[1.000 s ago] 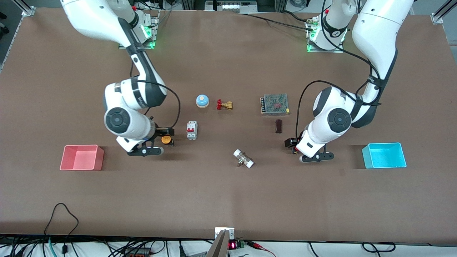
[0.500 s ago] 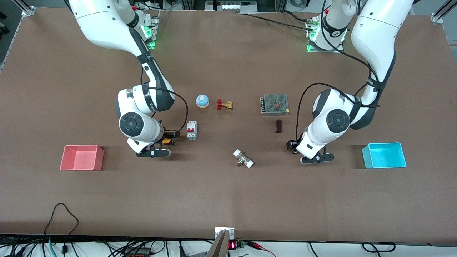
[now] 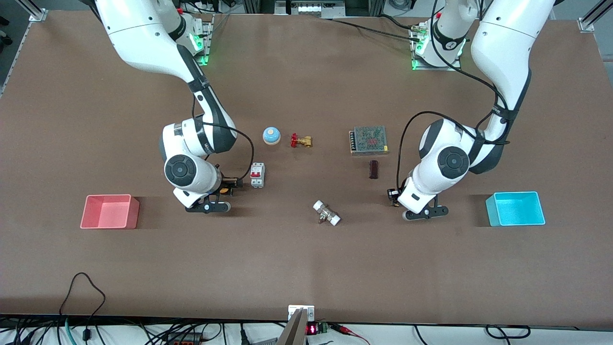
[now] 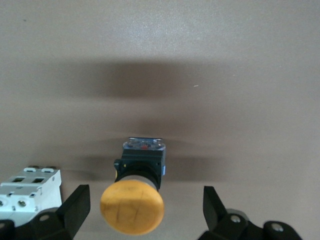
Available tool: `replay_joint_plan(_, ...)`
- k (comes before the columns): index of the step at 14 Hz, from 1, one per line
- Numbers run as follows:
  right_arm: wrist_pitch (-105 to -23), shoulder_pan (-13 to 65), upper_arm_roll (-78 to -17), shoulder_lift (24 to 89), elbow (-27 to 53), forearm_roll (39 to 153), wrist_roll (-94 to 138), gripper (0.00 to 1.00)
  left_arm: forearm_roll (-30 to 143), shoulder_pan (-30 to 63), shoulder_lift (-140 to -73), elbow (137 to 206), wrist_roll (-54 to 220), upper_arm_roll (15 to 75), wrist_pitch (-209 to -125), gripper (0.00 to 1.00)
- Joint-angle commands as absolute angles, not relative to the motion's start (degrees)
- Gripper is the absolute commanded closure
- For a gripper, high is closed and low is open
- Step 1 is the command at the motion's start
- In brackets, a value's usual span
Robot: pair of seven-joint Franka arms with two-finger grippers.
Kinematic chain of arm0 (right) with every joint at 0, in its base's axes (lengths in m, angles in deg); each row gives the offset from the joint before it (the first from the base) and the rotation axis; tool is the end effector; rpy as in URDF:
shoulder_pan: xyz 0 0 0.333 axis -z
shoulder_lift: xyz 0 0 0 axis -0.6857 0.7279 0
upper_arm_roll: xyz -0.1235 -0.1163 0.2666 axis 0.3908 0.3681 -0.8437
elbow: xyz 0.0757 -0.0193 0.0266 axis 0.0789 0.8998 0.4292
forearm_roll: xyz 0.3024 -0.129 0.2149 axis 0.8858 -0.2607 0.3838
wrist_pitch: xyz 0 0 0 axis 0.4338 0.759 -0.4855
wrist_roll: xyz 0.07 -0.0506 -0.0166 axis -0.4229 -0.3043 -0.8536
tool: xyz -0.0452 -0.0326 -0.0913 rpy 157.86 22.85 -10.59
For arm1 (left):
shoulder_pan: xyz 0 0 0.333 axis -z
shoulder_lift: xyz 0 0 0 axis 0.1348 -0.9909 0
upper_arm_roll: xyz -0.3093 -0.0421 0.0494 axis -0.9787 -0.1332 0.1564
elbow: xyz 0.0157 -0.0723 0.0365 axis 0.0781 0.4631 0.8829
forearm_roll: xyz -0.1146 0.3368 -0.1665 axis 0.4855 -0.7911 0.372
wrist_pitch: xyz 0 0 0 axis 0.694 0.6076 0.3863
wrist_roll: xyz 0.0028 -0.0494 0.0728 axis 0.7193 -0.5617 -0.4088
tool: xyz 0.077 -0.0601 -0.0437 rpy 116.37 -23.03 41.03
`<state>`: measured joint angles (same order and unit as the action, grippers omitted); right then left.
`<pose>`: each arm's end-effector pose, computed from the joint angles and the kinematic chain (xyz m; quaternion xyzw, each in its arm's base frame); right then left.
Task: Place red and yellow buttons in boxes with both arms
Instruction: 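Carry the red button to the cyan box with the left gripper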
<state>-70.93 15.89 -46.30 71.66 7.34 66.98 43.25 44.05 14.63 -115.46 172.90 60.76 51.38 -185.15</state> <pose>0.6238 0.2501 0.2103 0.9964 0.0076 -0.0833 0.0128 0.6315 -0.2026 0.2305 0.9957 0.0846 -0.0127 0.0360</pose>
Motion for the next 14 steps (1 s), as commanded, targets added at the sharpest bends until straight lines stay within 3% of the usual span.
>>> replay_joint_plan(1, -71.14, 15.52, -45.95, 72.29, 6.51, 66.89, 44.24, 0.00, 42.94, 14.87, -114.58, 173.01, 58.63, 51.76, -184.74, 0.66)
replay_joint_plan(3, -71.14, 15.61, -45.95, 72.37, 6.51, 66.89, 44.24, 0.12, 42.94, 14.17, -113.26, 172.04, 59.06, 51.85, -182.47, 0.67)
replay_joint_plan(9, -71.84, 15.96, -45.86, 73.52, 5.72, 67.32, 44.24, 0.18, 42.94, 8.55, -110.09, 170.55, 65.20, 51.94, -179.66, 0.72)
replay_joint_plan(11, -71.84, 16.05, -45.86, 73.69, 5.46, 67.41, 44.16, 0.26, 42.94, 5.74, -110.00, 169.50, 69.16, 51.94, -178.77, 0.72)
replay_joint_plan(14, -71.84, 16.05, -45.86, 73.95, 5.02, 67.50, 44.16, 0.48, 43.03, 2.05, -109.92, 167.91, 74.25, 51.94, -177.37, 0.72)
